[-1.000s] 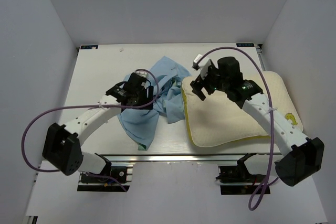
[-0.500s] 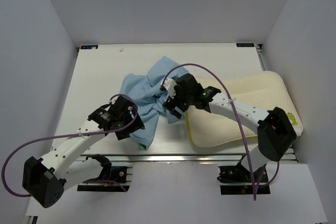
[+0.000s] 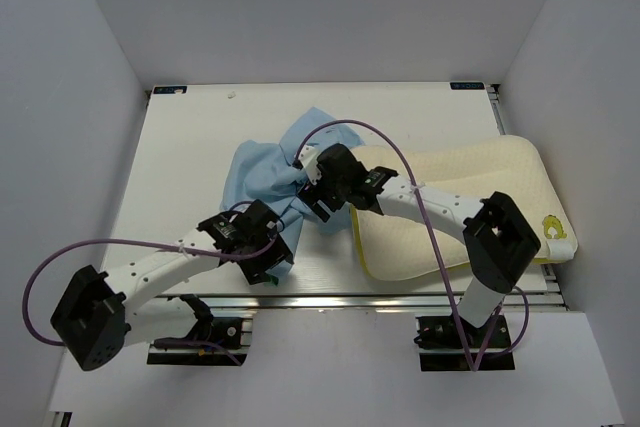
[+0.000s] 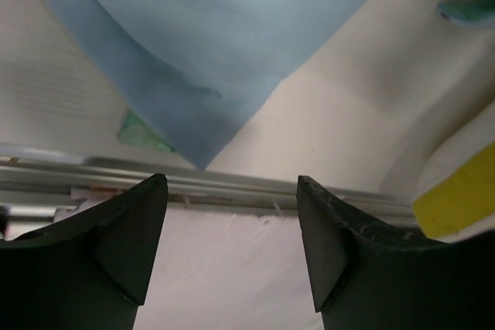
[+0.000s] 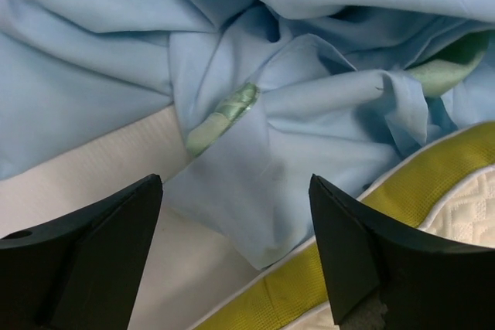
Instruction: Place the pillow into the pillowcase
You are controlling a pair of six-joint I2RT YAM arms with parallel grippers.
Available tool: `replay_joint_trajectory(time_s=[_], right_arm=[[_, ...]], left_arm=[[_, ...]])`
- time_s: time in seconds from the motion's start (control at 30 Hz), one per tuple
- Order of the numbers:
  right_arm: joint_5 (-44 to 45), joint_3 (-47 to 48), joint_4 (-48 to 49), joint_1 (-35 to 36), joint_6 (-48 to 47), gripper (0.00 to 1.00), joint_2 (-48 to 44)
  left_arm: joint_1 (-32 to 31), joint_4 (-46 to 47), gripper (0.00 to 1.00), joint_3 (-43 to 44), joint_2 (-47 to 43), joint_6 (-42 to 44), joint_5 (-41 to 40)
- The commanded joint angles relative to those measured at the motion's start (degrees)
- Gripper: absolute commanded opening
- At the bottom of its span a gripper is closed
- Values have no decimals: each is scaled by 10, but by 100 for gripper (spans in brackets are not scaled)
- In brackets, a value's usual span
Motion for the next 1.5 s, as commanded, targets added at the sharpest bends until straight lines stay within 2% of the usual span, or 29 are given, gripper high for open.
replay_joint_trajectory(time_s=[0.0, 0.3, 0.33, 0.5, 0.63, 0.67, 0.73, 0.83, 0.93, 1.0, 1.03, 1.13, 1.23, 1.27, 1.37, 1.47], right_arm=[[33, 16, 21, 0, 19, 81, 4], [29, -5, 27, -3, 15, 73, -13], [26, -5, 27, -3, 14, 72, -11], [19, -2, 18, -3, 17, 64, 5], [13, 7, 3, -6, 15, 62, 30], [13, 7, 3, -8, 15, 60, 31], [3, 8, 2, -14, 14, 55, 31], [-21, 10, -6, -26, 12, 44, 22], [-51, 9, -13, -36, 10, 38, 11], [-60, 8, -16, -40, 9, 22, 6], [-72, 7, -18, -41, 9, 19, -2], [-93, 3, -22, -44, 2, 18, -20], [-101, -2, -23, -46, -4, 17, -41], [-102, -2, -25, -46, -6, 17, -46], [-101, 0, -25, -53, -8, 15, -59], [-97, 6, -29, -64, -10, 14, -67]], left_arm=[[-3, 56, 75, -14, 24, -36, -28], [-3, 71, 61, -31, 73, -45, -63], [-3, 76, 55, -34, 73, -46, -71], [-3, 69, 39, -24, 68, -47, -89], [-3, -11, 33, 29, 44, -43, -143], [-1, -30, 31, 43, 25, -42, -186], [27, -81, 29, 86, 4, -34, -222], [90, -103, 25, 127, -42, 24, -252], [216, -96, 23, 156, -62, 91, -254], [269, -90, 23, 173, -53, 140, -235], [292, -89, 22, 182, -36, 153, -218], [411, -83, 20, 213, -2, 197, -189], [486, -66, 19, 232, 10, 233, -171], [531, -62, 19, 247, 14, 241, -170], [611, -55, 17, 272, 17, 266, -163], [658, -51, 16, 296, 23, 279, -155]])
